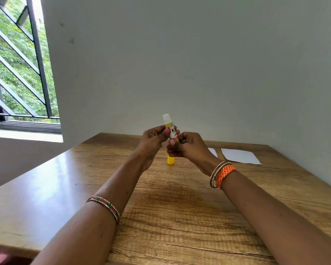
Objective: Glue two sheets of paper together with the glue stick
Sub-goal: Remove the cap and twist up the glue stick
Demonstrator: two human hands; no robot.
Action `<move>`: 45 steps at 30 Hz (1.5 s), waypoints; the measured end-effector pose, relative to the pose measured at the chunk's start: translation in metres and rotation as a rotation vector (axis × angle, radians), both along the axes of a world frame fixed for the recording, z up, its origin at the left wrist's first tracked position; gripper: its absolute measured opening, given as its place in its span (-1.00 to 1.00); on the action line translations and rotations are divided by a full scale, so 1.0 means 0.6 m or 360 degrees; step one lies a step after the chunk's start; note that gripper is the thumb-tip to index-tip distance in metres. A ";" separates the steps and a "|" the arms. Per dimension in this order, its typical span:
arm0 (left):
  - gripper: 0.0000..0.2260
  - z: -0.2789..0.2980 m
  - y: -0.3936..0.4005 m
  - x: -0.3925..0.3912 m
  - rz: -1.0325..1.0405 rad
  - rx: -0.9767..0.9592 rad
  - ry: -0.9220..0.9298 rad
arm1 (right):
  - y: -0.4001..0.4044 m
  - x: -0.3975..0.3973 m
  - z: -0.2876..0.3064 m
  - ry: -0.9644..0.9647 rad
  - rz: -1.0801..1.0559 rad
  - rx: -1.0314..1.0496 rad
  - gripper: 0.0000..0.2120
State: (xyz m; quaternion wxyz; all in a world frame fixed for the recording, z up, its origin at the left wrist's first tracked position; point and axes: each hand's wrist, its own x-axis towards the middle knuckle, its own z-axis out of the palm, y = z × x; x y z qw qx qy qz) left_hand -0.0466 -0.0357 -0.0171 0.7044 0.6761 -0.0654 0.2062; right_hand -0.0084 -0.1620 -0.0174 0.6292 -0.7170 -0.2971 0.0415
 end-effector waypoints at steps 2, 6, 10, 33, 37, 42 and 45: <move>-0.84 -0.001 0.001 0.000 -0.0009 -0.0018 0.0012 | -0.003 -0.002 0.001 0.0026 0.0092 -0.0007 -0.80; -0.81 -0.002 0.006 0.000 -0.0023 -0.0081 0.0045 | -0.002 -0.010 0.003 0.0061 0.0191 -0.0067 -0.71; -0.83 0.001 0.007 0.001 -0.0021 -0.0181 0.0030 | 0.001 -0.010 0.002 0.0078 0.0179 -0.0003 -0.66; -0.84 -0.007 0.001 -0.005 0.0075 -0.0203 0.0211 | 0.012 -0.020 -0.018 -0.0717 -0.0511 -0.0269 -0.78; -0.83 -0.003 0.008 -0.006 -0.0050 -0.0159 0.0152 | 0.011 -0.021 -0.011 -0.0520 -0.0333 -0.0173 -0.72; -0.80 0.000 0.009 -0.011 -0.0237 -0.0215 0.0104 | 0.005 -0.028 -0.004 0.0092 0.0069 0.0001 -0.59; -0.82 -0.004 0.008 -0.008 -0.0189 -0.0272 0.0143 | 0.009 -0.028 -0.008 -0.0117 -0.0119 -0.0067 -0.64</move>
